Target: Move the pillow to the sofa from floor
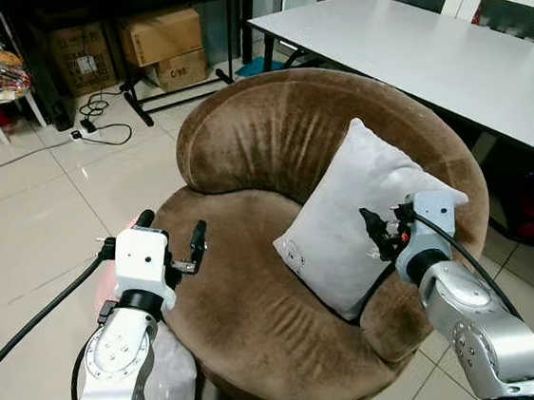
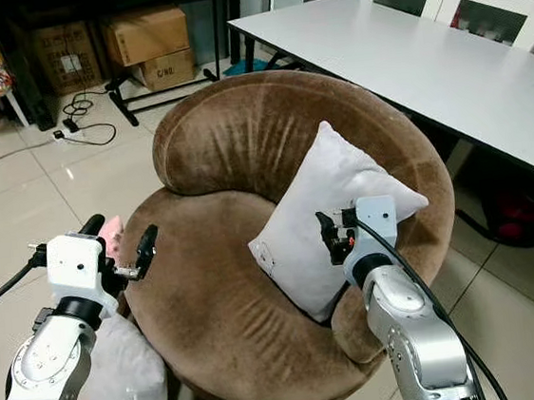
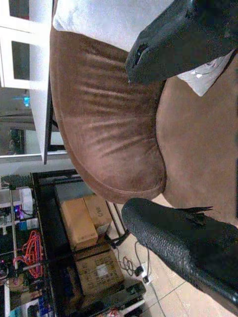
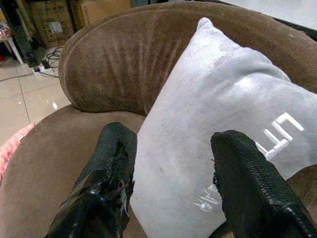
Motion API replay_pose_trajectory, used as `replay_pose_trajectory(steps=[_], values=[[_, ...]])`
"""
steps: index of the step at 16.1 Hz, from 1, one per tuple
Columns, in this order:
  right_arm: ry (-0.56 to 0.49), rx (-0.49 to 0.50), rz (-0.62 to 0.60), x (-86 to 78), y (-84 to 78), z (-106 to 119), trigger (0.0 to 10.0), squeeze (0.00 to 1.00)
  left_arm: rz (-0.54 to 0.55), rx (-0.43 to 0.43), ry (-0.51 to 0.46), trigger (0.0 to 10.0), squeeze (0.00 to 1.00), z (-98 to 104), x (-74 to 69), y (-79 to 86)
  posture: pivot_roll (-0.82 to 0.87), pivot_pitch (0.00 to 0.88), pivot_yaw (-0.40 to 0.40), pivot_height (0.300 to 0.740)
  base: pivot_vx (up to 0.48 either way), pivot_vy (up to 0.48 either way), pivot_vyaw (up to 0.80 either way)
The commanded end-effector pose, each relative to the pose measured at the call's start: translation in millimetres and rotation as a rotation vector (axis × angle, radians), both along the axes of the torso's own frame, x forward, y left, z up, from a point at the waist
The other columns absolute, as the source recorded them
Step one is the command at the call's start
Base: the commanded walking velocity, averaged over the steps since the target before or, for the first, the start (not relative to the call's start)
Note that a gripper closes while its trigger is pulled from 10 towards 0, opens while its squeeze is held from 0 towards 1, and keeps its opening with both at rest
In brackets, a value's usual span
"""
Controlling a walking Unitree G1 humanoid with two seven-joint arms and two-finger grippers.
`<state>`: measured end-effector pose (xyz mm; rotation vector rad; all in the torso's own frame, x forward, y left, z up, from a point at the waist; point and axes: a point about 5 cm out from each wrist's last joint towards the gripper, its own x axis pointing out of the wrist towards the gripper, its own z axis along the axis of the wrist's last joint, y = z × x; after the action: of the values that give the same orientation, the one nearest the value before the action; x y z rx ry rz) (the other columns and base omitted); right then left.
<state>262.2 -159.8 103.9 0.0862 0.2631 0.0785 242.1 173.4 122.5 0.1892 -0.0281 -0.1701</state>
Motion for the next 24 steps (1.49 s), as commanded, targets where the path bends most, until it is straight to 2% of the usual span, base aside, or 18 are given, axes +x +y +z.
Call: replay_pose_trajectory(steps=[1, 9, 13, 24], values=[[-0.029, -0.007, -0.003, 1.4, -2.4, 7.6, 10.0, 0.00, -0.013, 0.004, -0.013, 10.0, 0.00, 2.4, -0.9, -2.9, -0.01, 0.000, -0.096, 0.740, -0.259, 0.000, 0.00], [-0.027, -0.011, 0.001, 2.7, -1.5, 7.7, 10.0, 0.00, -0.018, 0.010, -0.013, 10.0, 0.00, 1.5, 0.2, -4.0, -0.01, 0.000, -0.096, 0.740, -0.302, 0.000, 0.00], [-0.036, -0.057, 0.022, 4.9, -1.7, 9.1, 10.0, 0.00, 0.031, -0.009, -0.002, 10.0, 0.00, -0.1, 1.4, 0.7, -0.01, 0.000, -0.105, 0.740, 0.000, 0.000, 0.00], [-0.042, -0.105, 0.042, 9.1, -2.8, 9.2, 10.0, 0.00, 0.048, -0.025, 0.010, 10.0, 0.00, -2.9, -0.2, 2.4, -0.01, 0.000, -0.110, 0.740, 0.000, 0.349, 0.00]])
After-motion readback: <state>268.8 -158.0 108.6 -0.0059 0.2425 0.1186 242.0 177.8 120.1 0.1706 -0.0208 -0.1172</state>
